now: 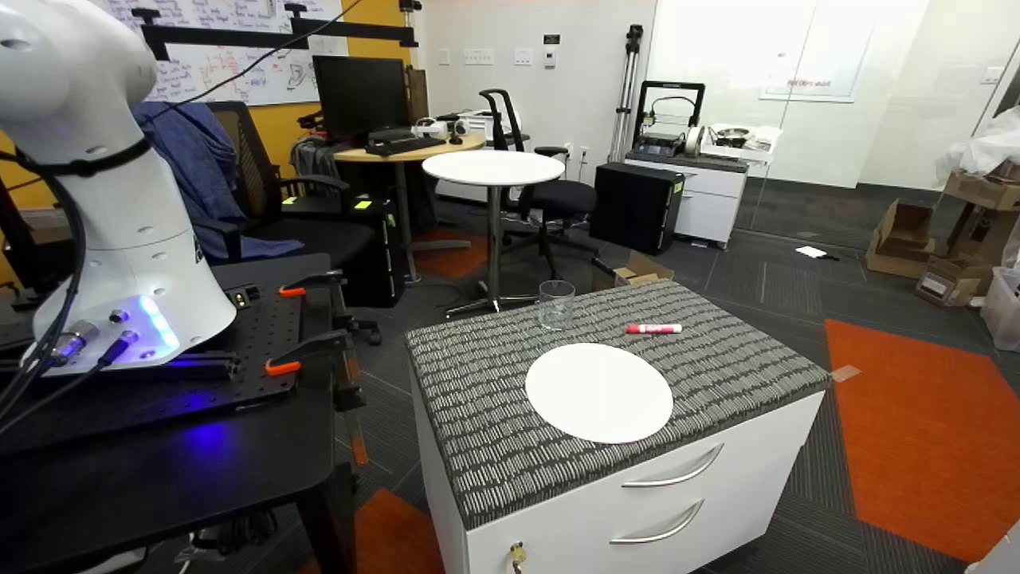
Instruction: Put the orange sharpie in the cup
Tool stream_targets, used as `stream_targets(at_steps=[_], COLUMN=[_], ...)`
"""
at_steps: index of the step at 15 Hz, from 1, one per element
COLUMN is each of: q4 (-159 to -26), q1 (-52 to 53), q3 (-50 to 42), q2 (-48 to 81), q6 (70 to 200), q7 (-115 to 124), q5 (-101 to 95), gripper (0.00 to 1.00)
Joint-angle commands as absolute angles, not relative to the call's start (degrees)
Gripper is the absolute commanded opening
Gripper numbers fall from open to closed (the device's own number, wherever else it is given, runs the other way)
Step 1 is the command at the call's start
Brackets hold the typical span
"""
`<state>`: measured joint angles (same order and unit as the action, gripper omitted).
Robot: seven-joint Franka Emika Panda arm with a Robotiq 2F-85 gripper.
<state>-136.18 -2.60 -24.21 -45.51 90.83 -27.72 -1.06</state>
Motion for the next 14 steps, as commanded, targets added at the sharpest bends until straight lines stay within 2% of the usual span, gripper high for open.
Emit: stream_targets(at_steps=[1,8,14], q4=[-137.6,-141.8,-147.6], q1=[-3.5,-2.0,1.4], q3=[-22.4,-19.6,-16.4], q2=[-42.9,-36.3,-29.8], q6=[98.5,118.7,143.0], q7=[-26.6,-24.6,-25.6], q5=[-0.5,3.9,10.3], gripper=[1.0,1.0,1.0])
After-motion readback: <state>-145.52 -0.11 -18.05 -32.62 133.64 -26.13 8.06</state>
